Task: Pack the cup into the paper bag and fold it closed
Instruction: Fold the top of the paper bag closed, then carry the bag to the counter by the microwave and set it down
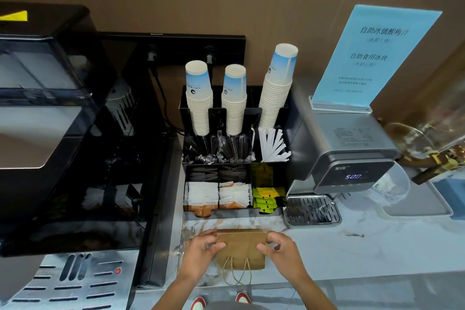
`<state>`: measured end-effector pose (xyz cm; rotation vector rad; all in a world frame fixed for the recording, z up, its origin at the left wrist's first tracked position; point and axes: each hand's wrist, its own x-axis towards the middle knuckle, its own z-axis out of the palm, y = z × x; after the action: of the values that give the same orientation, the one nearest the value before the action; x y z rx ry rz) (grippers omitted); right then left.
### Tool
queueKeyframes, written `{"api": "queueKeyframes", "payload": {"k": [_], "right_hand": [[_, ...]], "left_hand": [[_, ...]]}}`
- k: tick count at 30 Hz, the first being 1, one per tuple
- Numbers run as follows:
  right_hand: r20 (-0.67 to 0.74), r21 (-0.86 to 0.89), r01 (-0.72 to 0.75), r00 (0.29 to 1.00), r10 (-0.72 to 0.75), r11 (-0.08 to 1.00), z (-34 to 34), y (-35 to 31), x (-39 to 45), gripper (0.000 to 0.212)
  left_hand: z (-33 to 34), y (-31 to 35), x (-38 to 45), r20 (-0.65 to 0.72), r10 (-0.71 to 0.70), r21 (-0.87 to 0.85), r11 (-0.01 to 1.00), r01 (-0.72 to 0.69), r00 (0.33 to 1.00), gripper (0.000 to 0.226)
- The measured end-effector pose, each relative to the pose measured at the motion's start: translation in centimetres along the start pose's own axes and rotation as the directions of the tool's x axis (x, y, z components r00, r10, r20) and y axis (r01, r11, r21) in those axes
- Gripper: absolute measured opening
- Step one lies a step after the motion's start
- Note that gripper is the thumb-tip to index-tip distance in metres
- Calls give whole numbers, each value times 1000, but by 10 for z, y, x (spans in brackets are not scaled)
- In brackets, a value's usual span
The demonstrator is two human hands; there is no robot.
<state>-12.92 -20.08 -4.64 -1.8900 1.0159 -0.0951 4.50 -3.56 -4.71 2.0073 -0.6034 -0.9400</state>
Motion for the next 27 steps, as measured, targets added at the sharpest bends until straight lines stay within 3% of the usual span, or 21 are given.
{"api": "queueKeyframes", "payload": {"k": [7, 11, 13, 16, 20, 23, 27], "right_hand": [[-110, 97, -1, 994, 12, 995, 11, -3, -4, 40], [-171, 133, 52, 985, -28, 990, 0, -19, -3, 47], [-191, 161, 78, 980, -46, 984, -10, -35, 0, 47], [-231, 197, 150, 967, -103, 969, -32, -69, 3, 47], [-307, 225, 271, 931, -196, 936, -60, -118, 6, 45], [-373, 251, 347, 896, -241, 903, -84, -159, 5, 44], [-448, 260, 462, 836, -318, 848, -122, -221, -1, 30]], "left_hand": [[1, 9, 0, -63, -28, -37, 999, 26, 998, 58], [-8, 27, 2, -80, -16, -69, 998, 11, 997, 26], [-16, 44, 3, -74, 8, -124, 992, -17, 997, 25], [-32, 79, -1, -91, 98, -191, 975, -114, 991, 41], [-55, 129, 1, -201, 206, -245, 936, -253, 958, 23], [-75, 169, 1, -229, 342, -201, 900, -388, 911, 48], [-103, 225, -4, -302, 476, -164, 827, -537, 826, 48]]}}
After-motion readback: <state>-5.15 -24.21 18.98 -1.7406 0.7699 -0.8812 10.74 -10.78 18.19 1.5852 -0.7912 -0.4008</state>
